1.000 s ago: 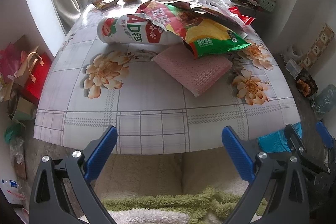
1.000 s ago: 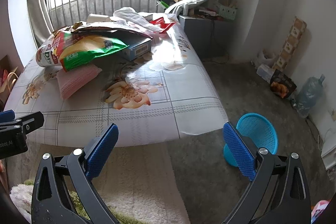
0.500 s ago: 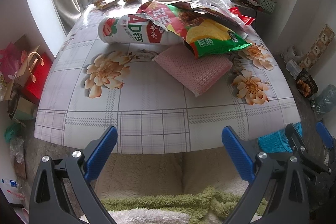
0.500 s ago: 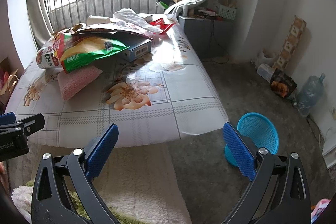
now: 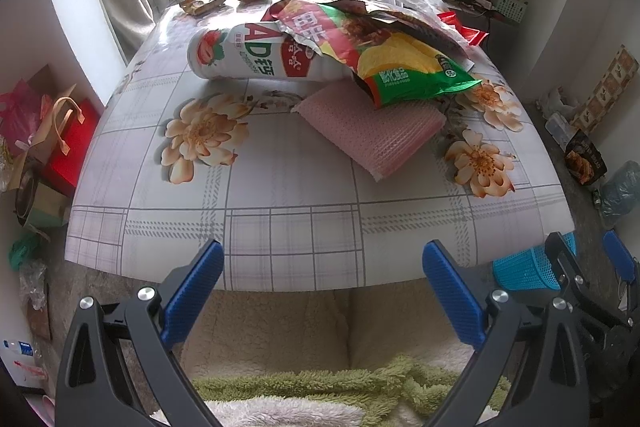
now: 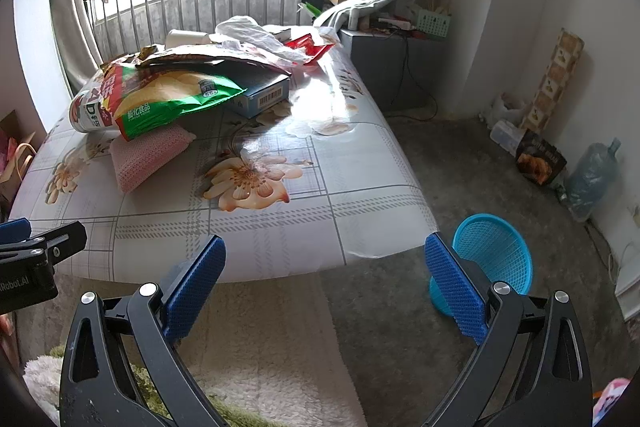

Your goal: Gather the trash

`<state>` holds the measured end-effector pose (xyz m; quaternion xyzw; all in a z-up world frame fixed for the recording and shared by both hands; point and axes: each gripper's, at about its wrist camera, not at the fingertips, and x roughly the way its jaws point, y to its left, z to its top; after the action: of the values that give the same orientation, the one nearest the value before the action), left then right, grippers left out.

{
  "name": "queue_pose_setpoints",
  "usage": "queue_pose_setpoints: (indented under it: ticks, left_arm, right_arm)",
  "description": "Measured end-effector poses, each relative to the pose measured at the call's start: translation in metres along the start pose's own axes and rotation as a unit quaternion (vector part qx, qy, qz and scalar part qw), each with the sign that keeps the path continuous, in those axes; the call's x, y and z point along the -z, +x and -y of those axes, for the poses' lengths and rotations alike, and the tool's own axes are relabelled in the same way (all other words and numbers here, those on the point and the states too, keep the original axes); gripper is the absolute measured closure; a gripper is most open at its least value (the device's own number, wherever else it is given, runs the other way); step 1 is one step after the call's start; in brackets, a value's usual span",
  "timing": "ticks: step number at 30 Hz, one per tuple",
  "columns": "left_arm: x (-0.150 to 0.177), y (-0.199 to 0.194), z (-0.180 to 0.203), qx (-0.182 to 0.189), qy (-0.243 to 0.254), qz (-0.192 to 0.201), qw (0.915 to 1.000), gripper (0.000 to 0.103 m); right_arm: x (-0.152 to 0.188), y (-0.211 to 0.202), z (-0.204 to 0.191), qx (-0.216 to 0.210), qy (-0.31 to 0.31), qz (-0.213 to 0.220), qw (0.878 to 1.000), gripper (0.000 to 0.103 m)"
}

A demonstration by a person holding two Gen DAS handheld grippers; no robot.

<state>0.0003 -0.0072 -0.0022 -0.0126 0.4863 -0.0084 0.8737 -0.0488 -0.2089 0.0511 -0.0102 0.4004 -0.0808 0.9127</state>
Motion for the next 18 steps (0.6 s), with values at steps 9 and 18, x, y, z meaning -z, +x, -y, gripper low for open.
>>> queue_pose_setpoints:
  ticks: [9, 18]
  left_arm:
    - [0.0016, 0.001, -0.001, 0.0, 0.0, -0.001, 1.0, 0.006]
    - [0.0022, 0.0031, -0.0013, 0.001, -0.002, -0.004, 1.0, 0.005]
  right_arm:
    - [0.0001, 0.0004, -0.0003, -0.001, 0.0, -0.001, 1.0, 0.008]
    - [0.0003, 0.0007, -0.0002, -0.001, 0.002, -0.001, 1.0, 0.008]
